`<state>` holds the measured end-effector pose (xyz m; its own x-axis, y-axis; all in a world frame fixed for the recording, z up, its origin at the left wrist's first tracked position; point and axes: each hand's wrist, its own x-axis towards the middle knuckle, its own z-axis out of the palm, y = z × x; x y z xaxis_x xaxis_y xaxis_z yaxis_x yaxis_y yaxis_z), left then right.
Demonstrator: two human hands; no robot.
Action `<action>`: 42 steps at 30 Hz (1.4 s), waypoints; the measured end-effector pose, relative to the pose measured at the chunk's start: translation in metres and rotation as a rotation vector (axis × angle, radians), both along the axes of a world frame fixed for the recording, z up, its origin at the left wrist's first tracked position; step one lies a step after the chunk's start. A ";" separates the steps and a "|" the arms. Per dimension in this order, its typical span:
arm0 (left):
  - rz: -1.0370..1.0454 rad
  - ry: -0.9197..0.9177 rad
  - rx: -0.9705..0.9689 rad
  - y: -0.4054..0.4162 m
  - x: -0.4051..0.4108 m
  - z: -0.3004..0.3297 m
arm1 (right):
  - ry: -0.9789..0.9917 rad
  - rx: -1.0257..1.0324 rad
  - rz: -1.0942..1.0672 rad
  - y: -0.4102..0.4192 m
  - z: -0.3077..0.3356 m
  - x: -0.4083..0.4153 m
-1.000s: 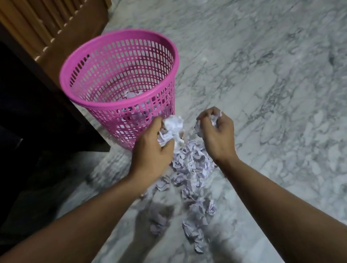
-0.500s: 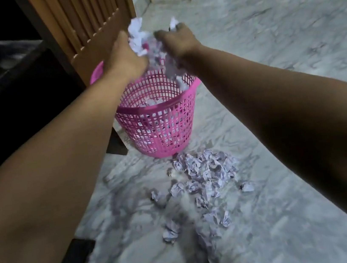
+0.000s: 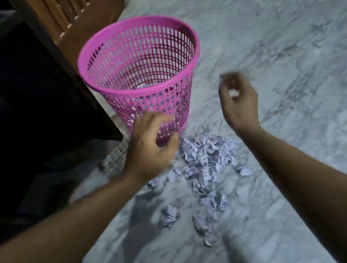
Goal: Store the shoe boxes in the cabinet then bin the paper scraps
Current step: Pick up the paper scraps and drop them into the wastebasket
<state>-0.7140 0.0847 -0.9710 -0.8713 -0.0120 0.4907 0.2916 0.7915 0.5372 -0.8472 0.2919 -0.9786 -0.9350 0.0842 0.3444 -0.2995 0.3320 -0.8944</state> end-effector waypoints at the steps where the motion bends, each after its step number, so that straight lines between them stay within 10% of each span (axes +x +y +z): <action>1: 0.017 -0.196 -0.036 -0.001 0.019 -0.027 | -0.035 0.101 0.015 0.014 -0.030 0.018; 6: -0.010 -0.929 -0.328 -0.030 0.086 -0.129 | -0.265 0.714 0.323 0.060 -0.129 0.137; 10: -0.105 -0.992 -0.429 -0.025 0.100 -0.157 | -0.522 1.138 0.503 0.055 -0.164 0.189; 16: -0.133 -0.848 -0.460 0.005 0.093 -0.180 | -0.333 1.263 0.577 0.025 -0.179 0.168; 30: -0.100 -0.682 -0.485 0.021 0.070 -0.188 | -0.141 1.173 0.660 0.015 -0.187 0.179; 42: -0.110 -0.744 -0.167 0.047 0.074 -0.154 | -0.504 0.773 0.528 0.051 -0.164 0.155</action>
